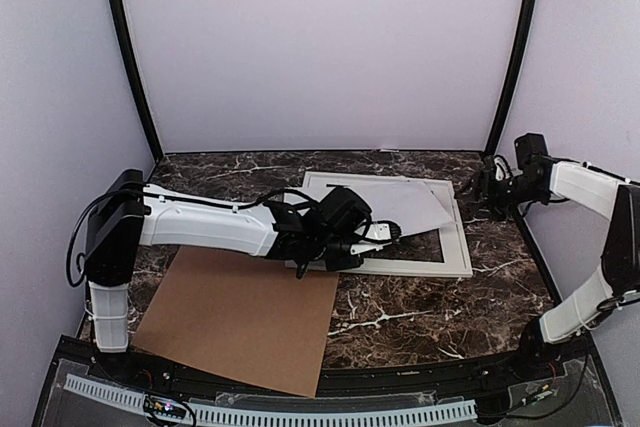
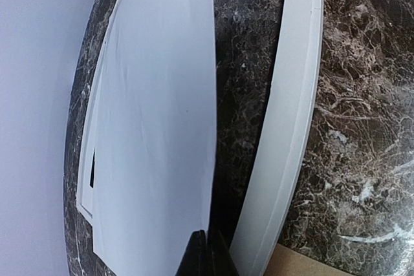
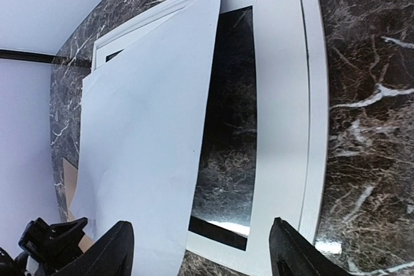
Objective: Put the photo into the frame
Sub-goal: Turn over the photo, then pass from the left arm to the right
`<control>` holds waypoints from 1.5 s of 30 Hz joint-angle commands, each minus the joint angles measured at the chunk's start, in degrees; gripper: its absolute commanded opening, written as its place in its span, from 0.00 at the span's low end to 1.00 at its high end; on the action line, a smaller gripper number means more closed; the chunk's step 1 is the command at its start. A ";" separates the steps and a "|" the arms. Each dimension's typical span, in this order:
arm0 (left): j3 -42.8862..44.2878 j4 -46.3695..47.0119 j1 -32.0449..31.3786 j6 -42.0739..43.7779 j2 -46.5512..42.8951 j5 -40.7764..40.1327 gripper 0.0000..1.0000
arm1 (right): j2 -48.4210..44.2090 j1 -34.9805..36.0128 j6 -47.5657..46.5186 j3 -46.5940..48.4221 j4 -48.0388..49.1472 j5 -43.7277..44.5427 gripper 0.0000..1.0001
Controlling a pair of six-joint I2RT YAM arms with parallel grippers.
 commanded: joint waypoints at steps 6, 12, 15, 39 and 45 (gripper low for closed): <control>-2.56 3.94 -1.43 -2.40 1.22 -0.99 0.00 | 5.14 3.20 6.75 -6.03 14.31 -8.67 0.72; -2.80 4.77 -1.68 -2.88 1.71 -1.64 0.00 | 8.79 5.60 8.51 -7.61 16.81 -8.12 0.69; -2.83 4.81 -1.69 -3.24 1.72 -1.63 0.00 | 9.49 5.59 9.05 -9.08 17.82 -7.10 0.68; -2.93 4.81 -2.03 -5.74 2.64 -1.96 0.00 | 8.80 5.17 11.85 -13.19 19.93 -6.30 0.60; -2.82 4.68 -2.28 -5.94 2.82 -2.05 0.00 | 10.22 5.79 13.67 -14.16 22.99 -8.70 0.49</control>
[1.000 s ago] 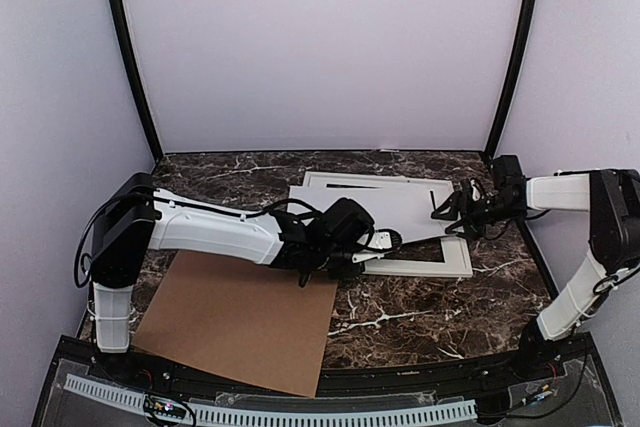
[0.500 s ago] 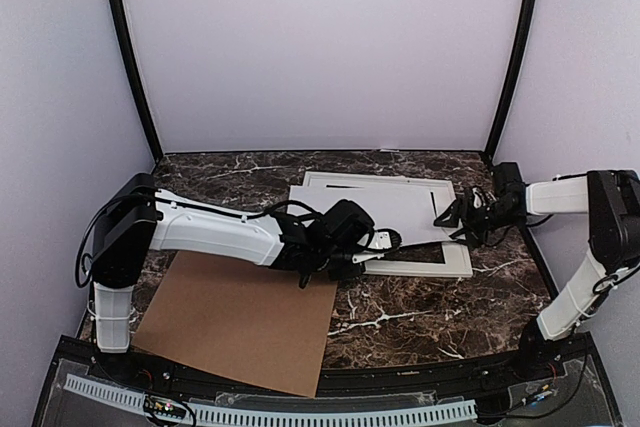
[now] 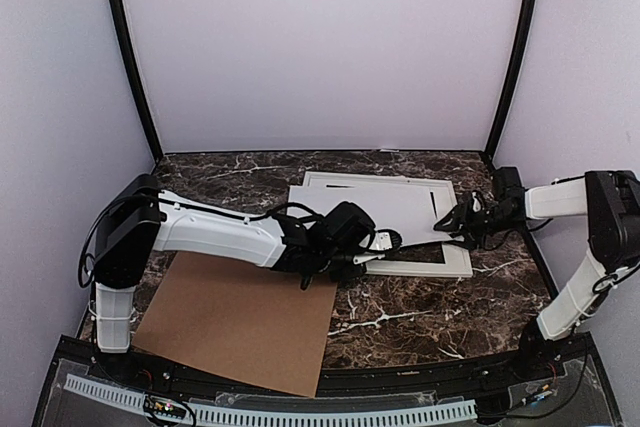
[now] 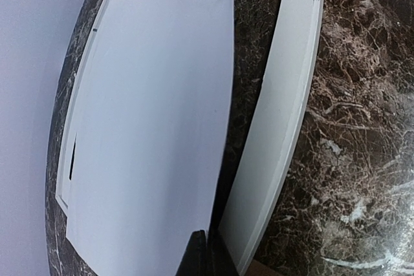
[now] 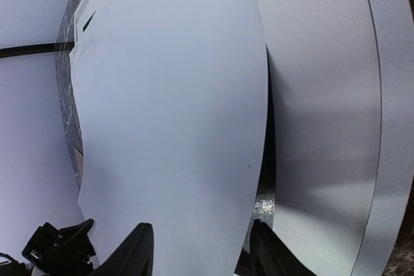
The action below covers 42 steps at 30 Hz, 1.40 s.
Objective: Put the photo into the frame
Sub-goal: Pass from the left arm to the right, then press the mat board.
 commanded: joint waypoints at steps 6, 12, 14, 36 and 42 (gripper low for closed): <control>-0.60 0.39 -1.00 -0.84 0.20 -0.39 0.00 | 1.94 0.44 2.27 -1.45 5.68 -4.10 0.35; -0.60 -0.63 -1.19 -1.64 0.27 -0.28 0.00 | 1.80 0.40 0.96 0.19 4.41 -4.87 0.15; -0.48 -0.96 -1.17 -1.84 0.22 -0.36 0.00 | 1.62 0.44 0.10 0.75 3.43 -4.92 0.12; -4.36 -5.39 -0.92 -7.54 -9.16 0.56 0.90 | -5.32 -2.17 -3.83 3.47 -2.55 -1.04 0.00; -1.86 -9.58 1.21 -12.51 -10.79 2.71 0.91 | -7.88 -5.76 -2.93 1.19 -1.60 -0.16 0.00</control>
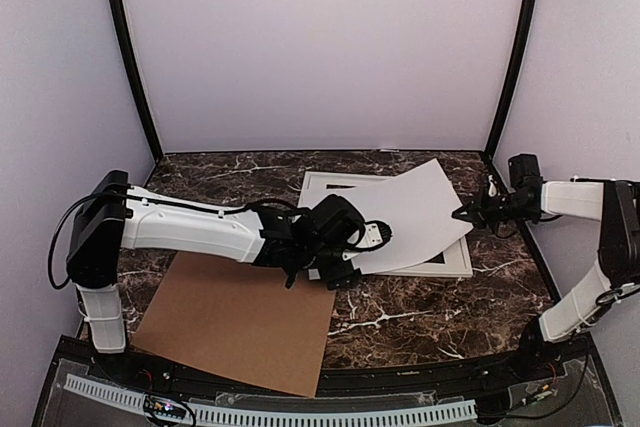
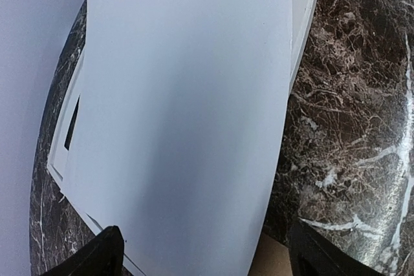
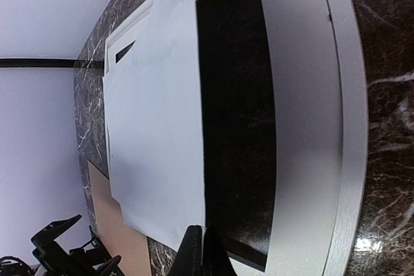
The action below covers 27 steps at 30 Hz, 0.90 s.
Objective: Put the photo into the frame
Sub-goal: Press the mat board.
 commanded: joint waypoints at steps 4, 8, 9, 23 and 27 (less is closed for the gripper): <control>2.67 -5.74 4.18 -8.23 -5.38 5.76 0.92 | -2.73 -1.59 1.19 -3.11 2.83 1.67 0.00; 3.67 -6.94 6.90 -11.29 -6.72 8.53 0.92 | -3.22 -1.58 4.83 -6.63 7.70 0.90 0.00; 3.69 -6.92 7.71 -12.03 -6.88 8.75 0.92 | -3.33 -1.60 5.65 -7.40 8.69 0.76 0.00; 5.21 -7.86 14.04 -19.77 -7.15 12.24 0.93 | -9.12 -1.05 9.56 -10.28 14.63 1.51 0.00; 5.62 -8.19 16.08 -23.00 -7.05 14.58 0.93 | -10.08 -0.24 9.76 -9.26 14.69 0.83 0.00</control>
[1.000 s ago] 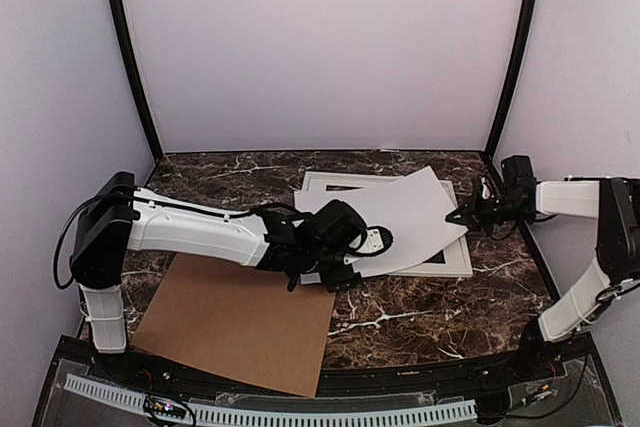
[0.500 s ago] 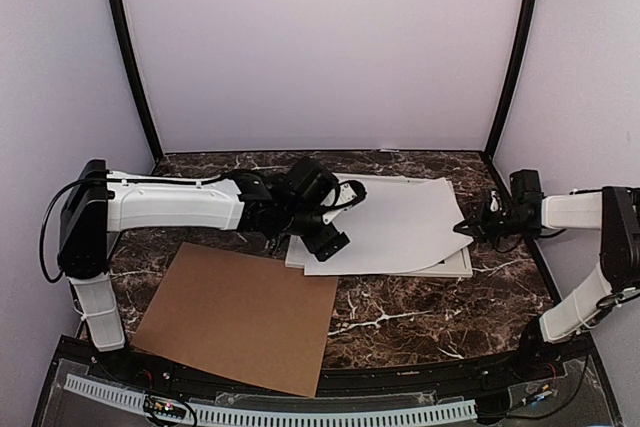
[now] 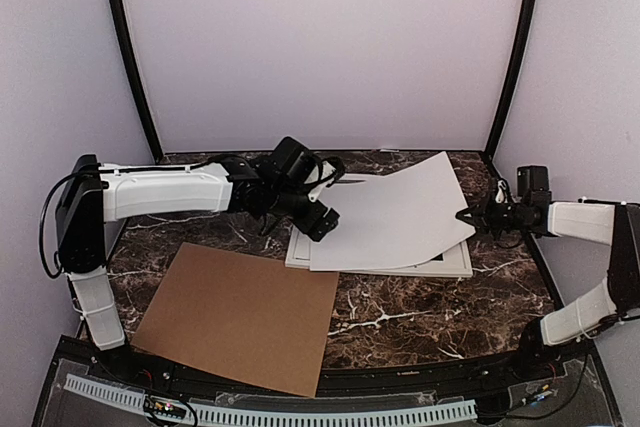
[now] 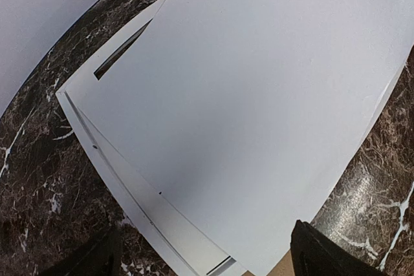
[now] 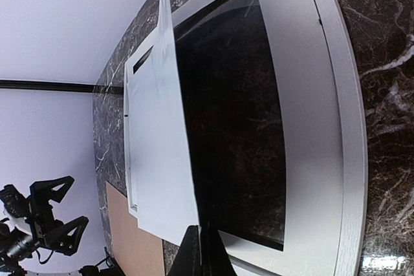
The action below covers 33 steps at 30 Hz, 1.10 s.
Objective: Put the photo into the frame
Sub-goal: Press the mat board.
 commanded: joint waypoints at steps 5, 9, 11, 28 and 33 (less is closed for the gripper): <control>2.37 -1.98 4.09 -7.03 -2.41 4.16 0.93 | -0.31 3.82 0.69 2.70 1.79 -2.11 0.00; 2.90 -2.24 5.21 -7.80 -2.52 4.95 0.93 | 0.43 5.61 2.95 2.44 1.49 -3.17 0.00; 3.17 -2.34 5.49 -7.74 -2.51 4.82 0.93 | 0.22 5.86 4.09 2.13 2.16 -3.61 0.00; 3.55 -1.79 9.50 -11.10 -1.76 7.53 0.93 | -6.03 4.50 6.59 11.81 -0.52 -8.43 0.00; 3.18 -1.35 9.97 -12.53 -0.82 6.69 0.92 | -7.06 0.01 7.89 14.68 -0.46 -12.35 0.00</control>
